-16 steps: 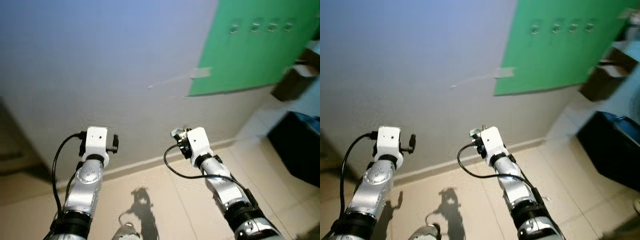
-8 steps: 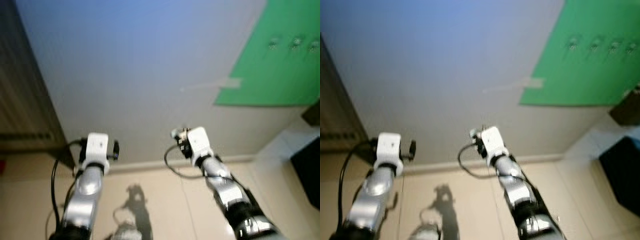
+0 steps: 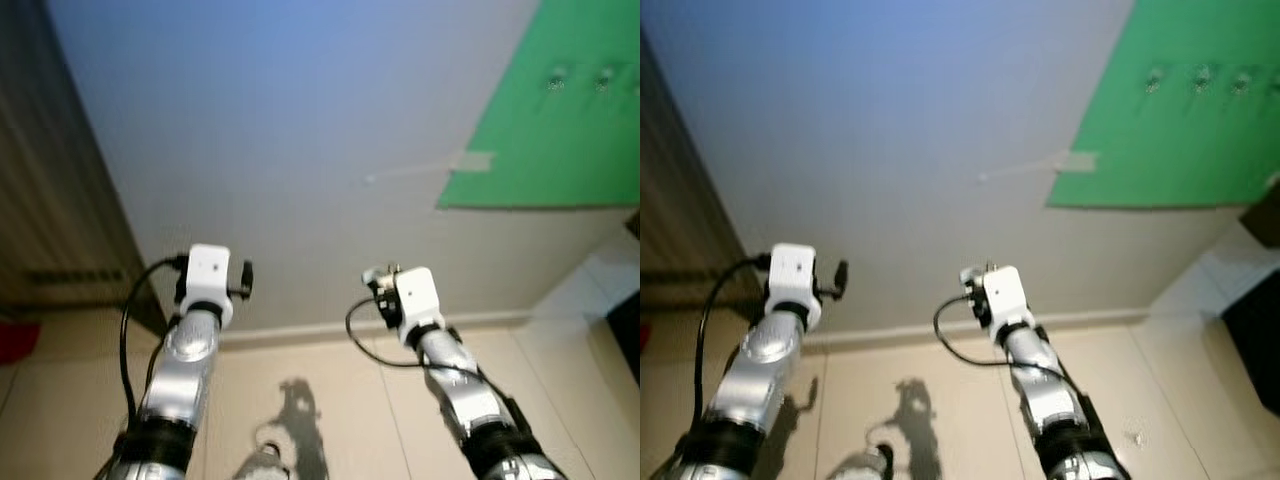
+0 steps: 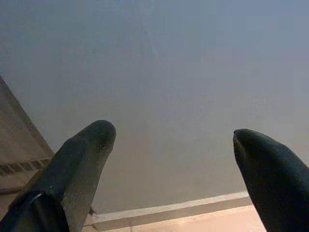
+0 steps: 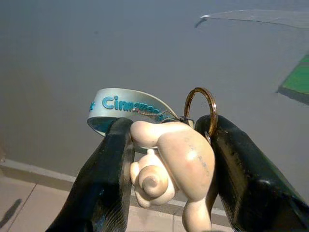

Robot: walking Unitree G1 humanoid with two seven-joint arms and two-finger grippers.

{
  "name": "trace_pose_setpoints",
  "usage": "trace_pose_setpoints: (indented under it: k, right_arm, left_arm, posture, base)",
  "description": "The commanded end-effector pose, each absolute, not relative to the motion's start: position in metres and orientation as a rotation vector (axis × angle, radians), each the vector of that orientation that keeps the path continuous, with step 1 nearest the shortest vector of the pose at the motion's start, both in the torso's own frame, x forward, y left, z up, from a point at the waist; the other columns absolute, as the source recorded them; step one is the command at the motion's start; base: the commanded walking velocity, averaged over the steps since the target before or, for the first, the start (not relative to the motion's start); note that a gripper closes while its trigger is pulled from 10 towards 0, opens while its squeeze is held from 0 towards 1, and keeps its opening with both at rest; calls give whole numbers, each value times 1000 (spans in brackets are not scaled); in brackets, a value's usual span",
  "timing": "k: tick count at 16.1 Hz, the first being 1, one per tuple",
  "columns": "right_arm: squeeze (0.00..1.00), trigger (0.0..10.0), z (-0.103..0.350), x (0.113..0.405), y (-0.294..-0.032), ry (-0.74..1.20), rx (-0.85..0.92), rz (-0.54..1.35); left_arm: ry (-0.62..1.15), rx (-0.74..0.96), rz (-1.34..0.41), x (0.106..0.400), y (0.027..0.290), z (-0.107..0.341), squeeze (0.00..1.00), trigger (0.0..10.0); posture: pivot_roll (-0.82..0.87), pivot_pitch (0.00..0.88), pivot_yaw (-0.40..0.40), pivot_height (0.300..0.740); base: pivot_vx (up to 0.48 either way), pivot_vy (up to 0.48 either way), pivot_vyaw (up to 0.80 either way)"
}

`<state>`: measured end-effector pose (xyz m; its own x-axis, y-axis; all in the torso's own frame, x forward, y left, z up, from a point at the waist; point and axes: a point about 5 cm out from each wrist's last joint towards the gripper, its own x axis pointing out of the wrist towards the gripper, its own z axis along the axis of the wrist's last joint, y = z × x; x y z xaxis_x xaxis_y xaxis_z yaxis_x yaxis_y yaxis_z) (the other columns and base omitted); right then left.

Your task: Hang keys on a hook

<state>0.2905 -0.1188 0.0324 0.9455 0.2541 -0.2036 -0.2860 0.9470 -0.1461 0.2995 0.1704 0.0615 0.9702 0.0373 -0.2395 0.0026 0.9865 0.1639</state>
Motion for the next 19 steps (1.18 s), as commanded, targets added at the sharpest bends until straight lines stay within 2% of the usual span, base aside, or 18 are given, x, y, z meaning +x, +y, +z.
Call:
trace_pose_setpoints:
  k: [1,7,8,9,10,19]
  right_arm:
    - [0,0,33,289,-125,181,-179,266]
    - [0,0,34,289,-125,174,-201,251]
    - [0,2235,32,290,-126,192,-221,237]
    - [0,8353,31,290,-126,203,-234,228]
    - [0,10000,28,289,-125,226,-236,240]
    - [0,10000,21,280,-128,252,-251,253]
  left_arm:
    - [249,164,4,303,161,62,0,10000]
    - [269,168,4,306,160,59,0,10000]
    - [275,172,0,306,159,58,0,10000]
    - [278,174,0,306,159,58,0,10000]
    - [286,175,-1,306,160,56,0,10000]
    - [318,165,-20,307,153,50,0,10000]
  posture:
    - [66,0,-89,740]
    - [55,0,-70,740]
    - [54,0,-67,740]
    - [53,0,-66,740]
    - [51,0,-65,740]
    - [22,0,-51,740]
  base:
    - [0,-480,0]
    - [0,-462,0]
    - [0,-428,0]
    - [0,-428,0]
    - [240,-412,0]
    - [322,-342,0]
